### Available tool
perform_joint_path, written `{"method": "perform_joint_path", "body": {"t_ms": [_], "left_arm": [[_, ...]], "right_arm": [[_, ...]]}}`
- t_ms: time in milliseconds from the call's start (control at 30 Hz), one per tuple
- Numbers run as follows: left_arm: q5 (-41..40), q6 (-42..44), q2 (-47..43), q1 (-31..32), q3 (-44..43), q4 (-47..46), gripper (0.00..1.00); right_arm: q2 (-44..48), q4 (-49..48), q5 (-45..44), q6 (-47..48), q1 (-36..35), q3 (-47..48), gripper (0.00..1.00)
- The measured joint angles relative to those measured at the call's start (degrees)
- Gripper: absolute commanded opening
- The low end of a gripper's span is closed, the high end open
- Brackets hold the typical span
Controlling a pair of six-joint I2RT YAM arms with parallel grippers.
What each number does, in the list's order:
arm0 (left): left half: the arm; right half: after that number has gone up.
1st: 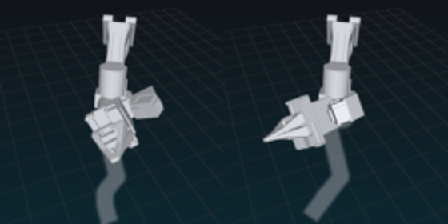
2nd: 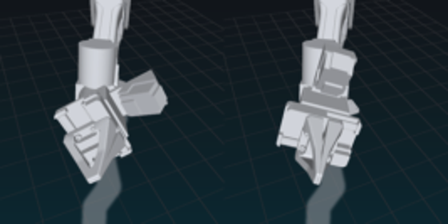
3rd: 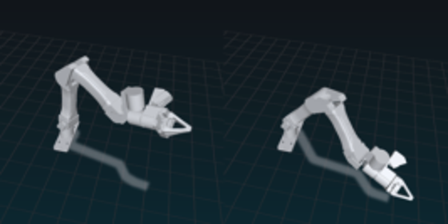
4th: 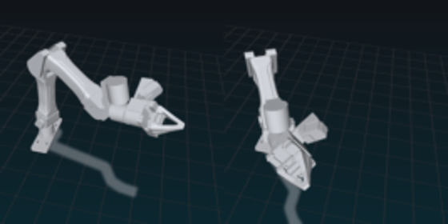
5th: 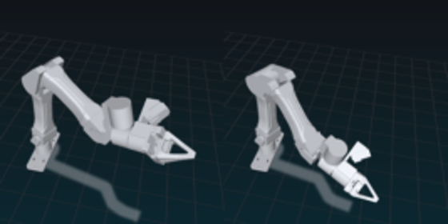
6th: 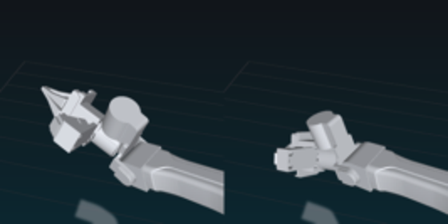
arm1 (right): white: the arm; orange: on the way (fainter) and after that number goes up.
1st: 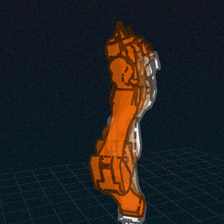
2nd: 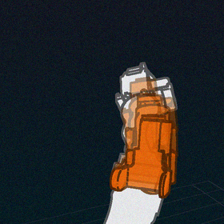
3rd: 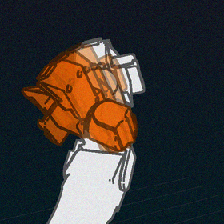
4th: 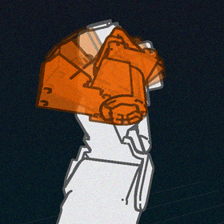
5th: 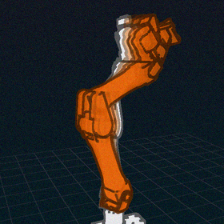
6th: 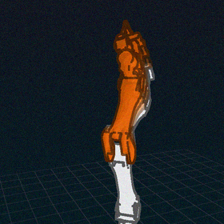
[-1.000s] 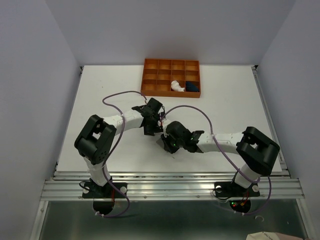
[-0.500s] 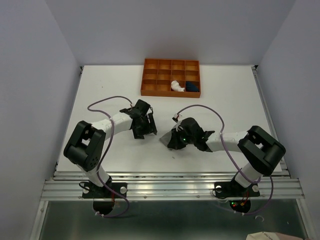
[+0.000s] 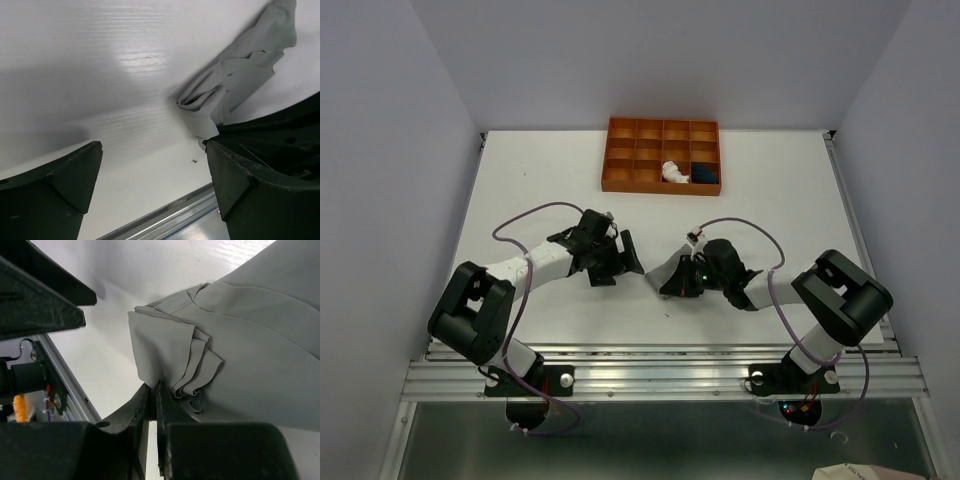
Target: Roll the underwear
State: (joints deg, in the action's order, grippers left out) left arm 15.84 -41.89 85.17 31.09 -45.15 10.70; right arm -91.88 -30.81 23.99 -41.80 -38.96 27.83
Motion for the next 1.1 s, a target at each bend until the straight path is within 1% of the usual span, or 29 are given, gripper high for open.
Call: {"method": "perform_joint_path", "body": {"t_ms": [100,267,400,567,667,700,767,800,833,867,1067,1100], "left_arm": [[2.0,0.0,-0.1,1.2,0.3,-2.3,0.97],[3.7,0.0,1.4,3.1,0.3,-5.5,0.96],[4.0,-0.5,4.1,3.3,0.1,-6.7,0.94],[4.9,-1.8,7.2,3.4,-2.4,-8.0,0.93],[4.9,-2.4,8.8,3.7,-3.8,-8.4,0.84],[5.0,-2.6,9.6,3.9,-4.5,-8.3,0.78],[5.1,-2.9,10.4,4.2,-5.1,-8.3,0.63],[4.8,-3.0,11.0,4.5,-5.5,-8.2,0.49],[4.7,-3.0,11.8,4.8,-5.9,-7.7,0.41],[4.5,-3.1,12.6,5.0,-6.2,-7.3,0.36],[4.3,-3.7,14.3,6.0,-7.7,-4.4,0.36],[4.3,-3.8,14.4,6.1,-7.9,-4.0,0.34]], "right_arm": [[-0.8,-2.8,1.6,-1.9,1.1,-0.8,0.01],[-3.6,-10.5,6.3,-7.1,4.0,-3.4,0.01],[-6.1,-14.1,8.9,-9.2,5.5,-3.8,0.01],[-6.5,-16.5,10.9,-9.6,5.5,-3.9,0.01],[-6.6,-17.5,11.6,-9.6,5.5,-3.9,0.01],[-6.7,-17.6,11.6,-9.6,5.5,-3.9,0.01],[-6.8,-17.7,11.7,-9.6,5.5,-3.9,0.01],[-6.8,-17.7,11.7,-9.6,5.5,-3.9,0.01],[-6.9,-17.7,11.8,-9.6,5.5,-3.9,0.01],[-6.9,-17.7,11.8,-9.6,5.5,-3.9,0.01],[-7.1,-17.7,11.9,-9.2,5.5,-4.0,0.01],[-7.1,-17.7,11.9,-9.1,5.5,-4.1,0.01]]}}
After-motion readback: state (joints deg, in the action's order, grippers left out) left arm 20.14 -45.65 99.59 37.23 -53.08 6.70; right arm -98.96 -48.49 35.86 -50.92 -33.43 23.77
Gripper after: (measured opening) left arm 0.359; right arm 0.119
